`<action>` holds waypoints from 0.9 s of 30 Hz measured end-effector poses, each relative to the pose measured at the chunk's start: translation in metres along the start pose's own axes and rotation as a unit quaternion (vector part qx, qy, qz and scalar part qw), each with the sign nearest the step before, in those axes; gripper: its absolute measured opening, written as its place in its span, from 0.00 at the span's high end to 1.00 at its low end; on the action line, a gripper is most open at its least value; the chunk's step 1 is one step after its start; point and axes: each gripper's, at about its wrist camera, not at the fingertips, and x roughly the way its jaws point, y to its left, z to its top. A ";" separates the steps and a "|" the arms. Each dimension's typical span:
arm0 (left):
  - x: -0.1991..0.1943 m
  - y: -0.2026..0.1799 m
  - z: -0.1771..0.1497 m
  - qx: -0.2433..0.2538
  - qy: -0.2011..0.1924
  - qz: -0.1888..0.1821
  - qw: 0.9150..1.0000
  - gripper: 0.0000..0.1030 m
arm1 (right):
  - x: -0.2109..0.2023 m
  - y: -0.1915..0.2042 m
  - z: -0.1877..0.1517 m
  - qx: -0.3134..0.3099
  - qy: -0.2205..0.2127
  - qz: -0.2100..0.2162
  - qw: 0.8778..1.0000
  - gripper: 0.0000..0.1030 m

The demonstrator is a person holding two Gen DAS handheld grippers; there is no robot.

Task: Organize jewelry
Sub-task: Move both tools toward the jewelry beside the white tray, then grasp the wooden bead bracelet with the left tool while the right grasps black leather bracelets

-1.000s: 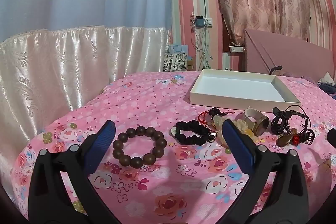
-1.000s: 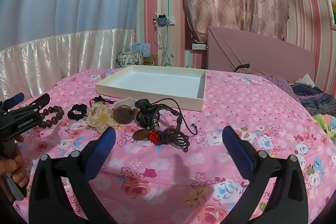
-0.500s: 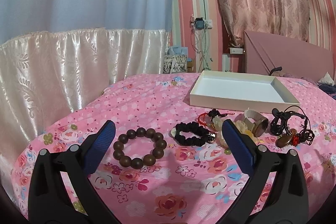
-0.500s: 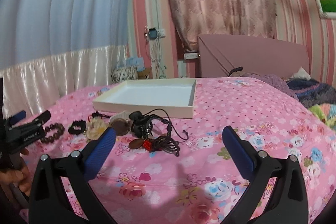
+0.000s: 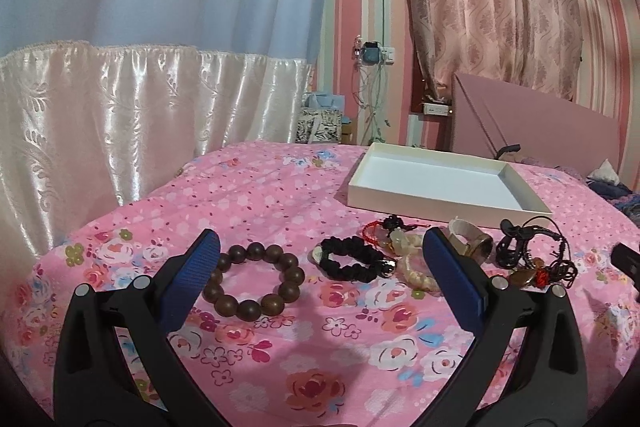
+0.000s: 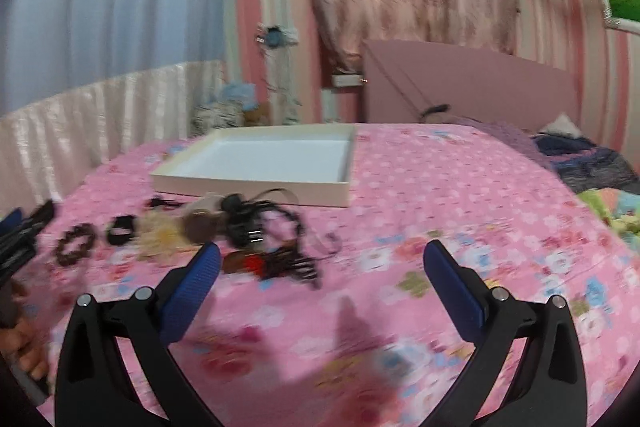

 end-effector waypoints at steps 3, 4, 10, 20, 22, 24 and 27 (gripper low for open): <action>0.002 -0.002 0.000 0.002 0.009 -0.009 1.000 0.03 | 0.013 -0.005 0.003 -0.012 0.021 -0.008 1.000 0.02; 0.004 -0.003 0.000 0.004 0.016 -0.013 1.000 0.03 | 0.014 -0.005 0.002 -0.010 0.023 -0.007 1.000 0.02; 0.017 0.000 0.004 0.050 0.052 -0.026 0.997 0.03 | 0.017 0.002 0.002 -0.030 0.034 0.010 0.999 0.02; 0.048 0.073 0.025 0.023 0.033 0.047 0.998 0.03 | 0.047 0.004 0.008 -0.015 0.081 0.038 0.996 0.20; 0.056 0.076 0.023 0.026 0.036 0.051 0.998 0.03 | 0.057 0.006 0.010 -0.009 0.091 0.041 0.995 0.23; 0.063 0.079 0.020 0.032 0.038 0.054 0.997 0.03 | 0.066 0.007 0.012 -0.004 0.098 0.037 0.994 0.27; 0.074 0.094 0.021 0.006 0.061 0.042 0.997 0.03 | 0.083 0.012 0.014 -0.001 0.118 0.037 0.992 0.35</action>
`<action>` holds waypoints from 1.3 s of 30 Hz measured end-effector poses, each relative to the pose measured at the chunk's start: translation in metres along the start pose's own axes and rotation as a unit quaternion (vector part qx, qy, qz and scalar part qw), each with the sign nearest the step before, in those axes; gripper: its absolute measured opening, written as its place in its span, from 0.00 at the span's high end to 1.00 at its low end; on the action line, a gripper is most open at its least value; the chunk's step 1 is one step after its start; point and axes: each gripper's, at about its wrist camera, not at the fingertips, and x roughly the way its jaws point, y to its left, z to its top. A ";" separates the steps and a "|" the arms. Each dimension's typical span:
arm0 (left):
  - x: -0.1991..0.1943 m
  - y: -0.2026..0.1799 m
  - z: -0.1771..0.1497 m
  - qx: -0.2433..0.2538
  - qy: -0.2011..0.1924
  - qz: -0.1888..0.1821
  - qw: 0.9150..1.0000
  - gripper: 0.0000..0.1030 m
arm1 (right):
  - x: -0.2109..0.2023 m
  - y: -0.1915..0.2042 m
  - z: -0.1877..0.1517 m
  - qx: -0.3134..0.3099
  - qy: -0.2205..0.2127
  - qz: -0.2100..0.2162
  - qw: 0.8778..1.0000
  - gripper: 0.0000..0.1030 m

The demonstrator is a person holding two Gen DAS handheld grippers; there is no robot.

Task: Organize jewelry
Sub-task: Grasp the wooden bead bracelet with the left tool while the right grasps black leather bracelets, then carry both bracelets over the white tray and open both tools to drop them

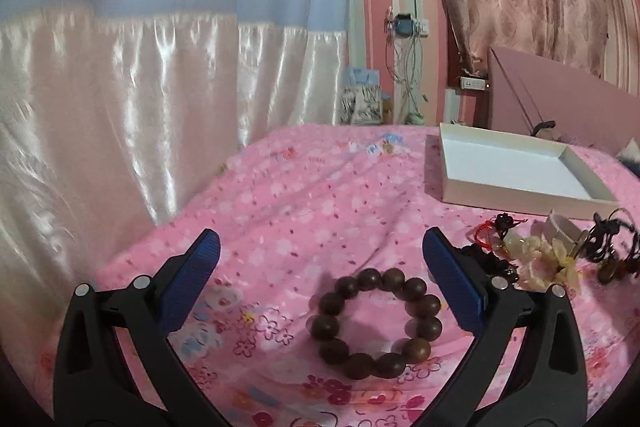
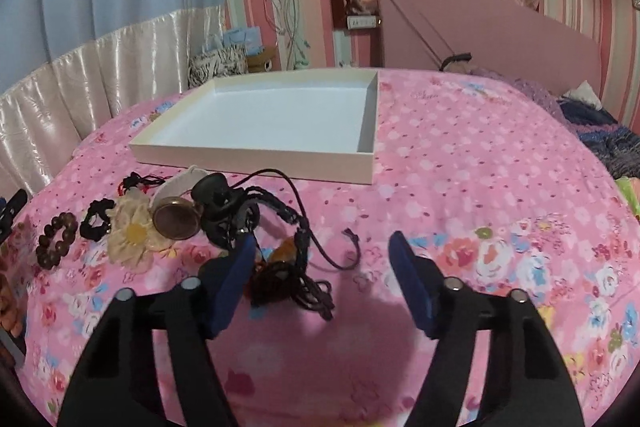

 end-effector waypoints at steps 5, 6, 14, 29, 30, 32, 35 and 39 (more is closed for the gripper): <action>0.017 0.007 0.003 -0.022 0.037 -0.017 0.999 0.03 | 0.031 0.012 0.002 -0.020 0.048 -0.006 0.999 0.79; 0.018 0.006 0.003 -0.019 0.039 -0.020 0.999 0.03 | 0.033 0.010 0.001 -0.018 0.054 0.001 0.998 0.90; 0.015 -0.017 -0.007 0.025 0.043 -0.048 0.998 0.03 | 0.003 -0.019 -0.003 0.010 0.005 -0.055 0.998 0.92; 0.067 -0.018 -0.028 0.060 0.207 0.022 0.976 0.52 | -0.020 -0.045 -0.006 0.035 -0.038 -0.044 0.998 0.92; 0.067 -0.025 -0.029 0.078 0.204 0.029 0.976 0.58 | -0.021 -0.047 -0.008 0.038 -0.037 -0.040 0.998 0.92; 0.066 -0.028 -0.028 0.084 0.204 0.014 0.975 0.70 | -0.021 -0.051 -0.009 0.044 -0.038 -0.030 0.998 0.92; 0.066 -0.035 -0.030 0.100 0.200 0.001 0.975 0.84 | -0.020 -0.054 -0.009 0.052 -0.035 -0.014 0.998 0.92; 0.060 -0.034 -0.026 0.092 0.193 -0.019 0.977 0.84 | -0.019 -0.059 -0.008 0.063 -0.039 0.017 0.997 0.92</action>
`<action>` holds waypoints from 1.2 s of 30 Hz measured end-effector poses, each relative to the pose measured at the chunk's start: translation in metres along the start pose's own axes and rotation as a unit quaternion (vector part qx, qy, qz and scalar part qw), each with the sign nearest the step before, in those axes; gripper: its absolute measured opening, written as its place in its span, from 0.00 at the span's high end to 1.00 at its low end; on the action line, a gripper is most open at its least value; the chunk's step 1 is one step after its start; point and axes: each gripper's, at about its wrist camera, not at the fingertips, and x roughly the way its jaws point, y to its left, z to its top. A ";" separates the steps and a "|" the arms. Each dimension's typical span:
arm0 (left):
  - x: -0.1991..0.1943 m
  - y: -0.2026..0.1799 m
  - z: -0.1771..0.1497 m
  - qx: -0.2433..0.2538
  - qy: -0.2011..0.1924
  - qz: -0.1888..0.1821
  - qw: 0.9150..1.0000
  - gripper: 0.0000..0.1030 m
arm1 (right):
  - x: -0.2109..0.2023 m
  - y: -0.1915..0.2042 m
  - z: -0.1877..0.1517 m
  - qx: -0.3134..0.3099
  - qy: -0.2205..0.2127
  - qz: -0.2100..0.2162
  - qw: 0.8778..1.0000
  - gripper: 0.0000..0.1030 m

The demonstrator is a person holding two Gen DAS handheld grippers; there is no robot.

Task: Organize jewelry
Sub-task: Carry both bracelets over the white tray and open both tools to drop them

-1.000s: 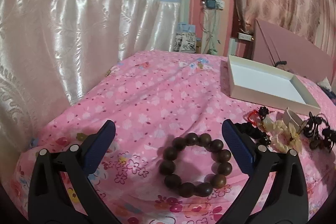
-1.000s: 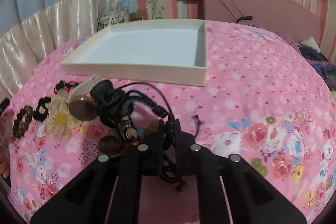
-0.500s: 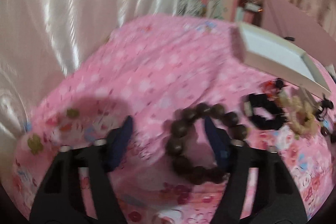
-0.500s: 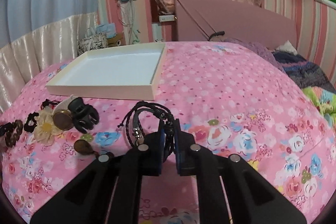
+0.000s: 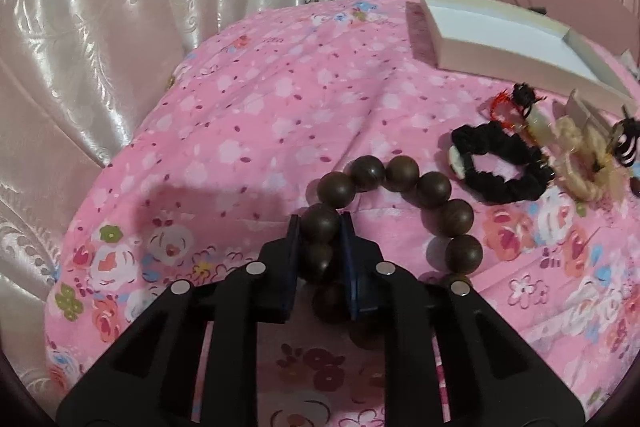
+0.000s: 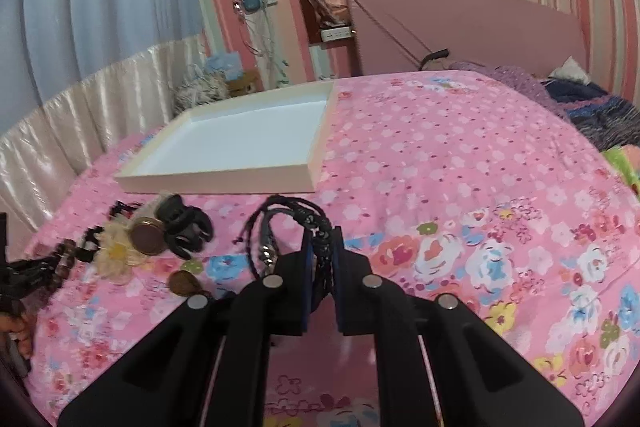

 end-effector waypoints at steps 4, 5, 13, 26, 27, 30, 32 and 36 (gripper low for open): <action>-0.012 0.001 0.005 -0.007 -0.021 -0.020 1.000 0.84 | -0.014 0.001 0.008 0.010 -0.019 0.062 0.998 0.92; -0.018 0.003 0.003 -0.013 -0.028 -0.029 0.999 0.84 | -0.018 0.003 0.013 0.003 -0.025 0.063 0.998 0.92; -0.084 -0.029 0.060 0.022 -0.124 -0.065 0.990 0.83 | -0.045 0.014 0.053 -0.013 -0.068 0.090 0.994 0.92; -0.117 -0.081 0.116 0.050 -0.188 -0.114 0.974 0.83 | -0.034 0.013 0.076 0.012 -0.075 0.166 0.983 0.92; -0.116 -0.085 0.117 0.050 -0.188 -0.117 0.974 0.83 | -0.032 0.012 0.075 0.013 -0.071 0.170 0.983 0.92; -0.113 -0.088 0.116 0.045 -0.191 -0.124 0.973 0.83 | -0.028 0.012 0.067 0.013 -0.061 0.172 0.983 0.92; -0.113 -0.086 0.113 0.041 -0.192 -0.130 0.972 0.83 | -0.026 0.012 0.062 0.008 -0.057 0.173 0.983 0.92; -0.101 -0.088 0.117 0.048 -0.187 -0.148 0.970 0.83 | -0.017 0.010 0.065 0.011 -0.046 0.175 0.983 0.92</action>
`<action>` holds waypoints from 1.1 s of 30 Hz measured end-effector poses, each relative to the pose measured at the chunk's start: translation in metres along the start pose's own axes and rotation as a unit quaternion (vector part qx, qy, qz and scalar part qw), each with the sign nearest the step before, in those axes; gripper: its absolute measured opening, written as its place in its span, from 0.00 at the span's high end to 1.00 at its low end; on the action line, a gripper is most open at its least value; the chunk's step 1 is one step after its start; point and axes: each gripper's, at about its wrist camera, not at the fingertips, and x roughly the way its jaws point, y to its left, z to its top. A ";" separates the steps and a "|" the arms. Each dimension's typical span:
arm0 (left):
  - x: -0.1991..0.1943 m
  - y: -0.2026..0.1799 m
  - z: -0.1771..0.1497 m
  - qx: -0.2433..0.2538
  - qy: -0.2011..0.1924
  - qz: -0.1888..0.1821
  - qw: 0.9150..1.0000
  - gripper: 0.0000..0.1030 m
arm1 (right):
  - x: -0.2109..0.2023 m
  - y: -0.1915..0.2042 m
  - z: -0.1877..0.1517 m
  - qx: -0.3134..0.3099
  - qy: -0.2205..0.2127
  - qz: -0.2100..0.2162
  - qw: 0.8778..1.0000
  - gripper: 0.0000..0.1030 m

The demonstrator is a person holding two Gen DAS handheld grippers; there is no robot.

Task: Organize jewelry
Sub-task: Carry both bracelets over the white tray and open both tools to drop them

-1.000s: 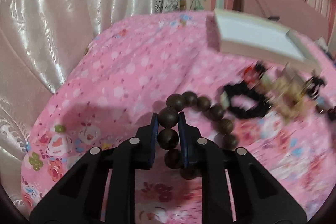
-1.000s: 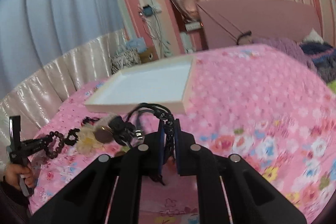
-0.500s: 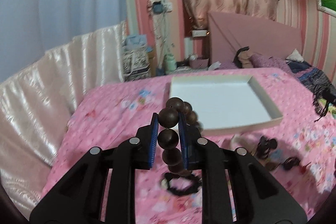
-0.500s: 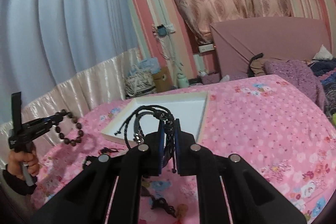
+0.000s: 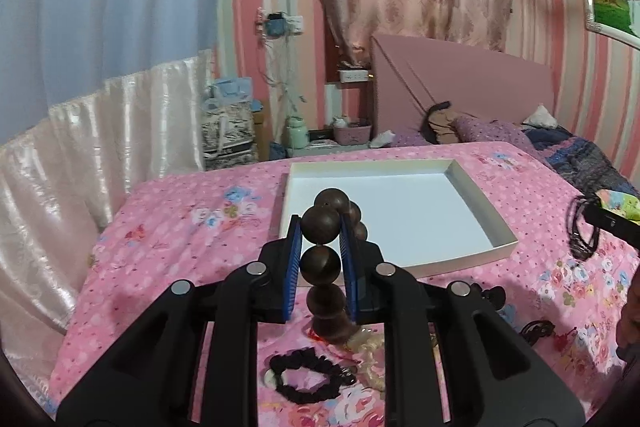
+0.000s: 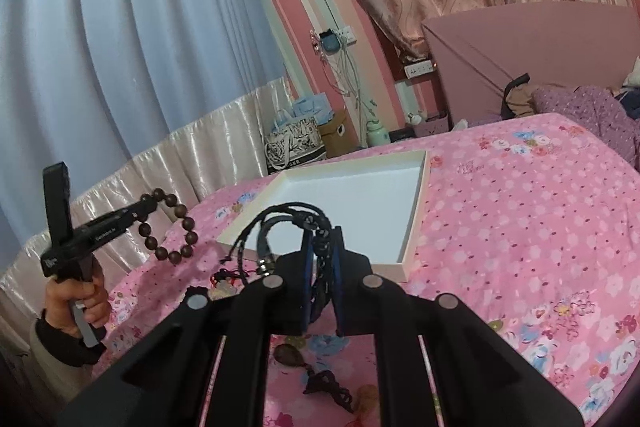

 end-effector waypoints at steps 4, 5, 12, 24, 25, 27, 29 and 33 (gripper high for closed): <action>0.021 -0.001 0.007 0.007 0.003 -0.019 1.000 0.83 | 0.016 0.003 0.015 -0.007 0.004 -0.018 1.000 0.92; 0.029 -0.002 0.010 0.010 0.005 -0.021 1.000 0.83 | 0.020 0.004 0.018 -0.008 0.005 -0.021 1.000 0.92; 0.101 -0.003 0.022 0.005 0.029 -0.079 0.996 0.83 | 0.082 0.000 0.038 -0.013 0.038 -0.049 0.998 0.92; 0.180 0.035 -0.030 -0.001 0.178 0.010 0.984 0.83 | 0.154 -0.026 -0.001 -0.042 0.149 -0.140 0.978 0.91; 0.176 0.033 -0.032 0.010 0.180 0.018 0.983 0.83 | 0.156 -0.029 -0.004 -0.044 0.157 -0.147 0.976 0.92; 0.169 0.028 -0.037 0.022 0.186 0.020 0.982 0.83 | 0.158 -0.028 -0.004 -0.061 0.161 -0.152 0.973 0.92; 0.164 0.028 -0.042 0.019 0.192 0.015 0.981 0.83 | 0.158 -0.025 -0.004 -0.084 0.161 -0.172 0.968 0.92; 0.152 0.024 -0.049 0.004 0.188 0.009 0.982 0.83 | 0.160 -0.029 -0.002 -0.086 0.160 -0.164 0.970 0.92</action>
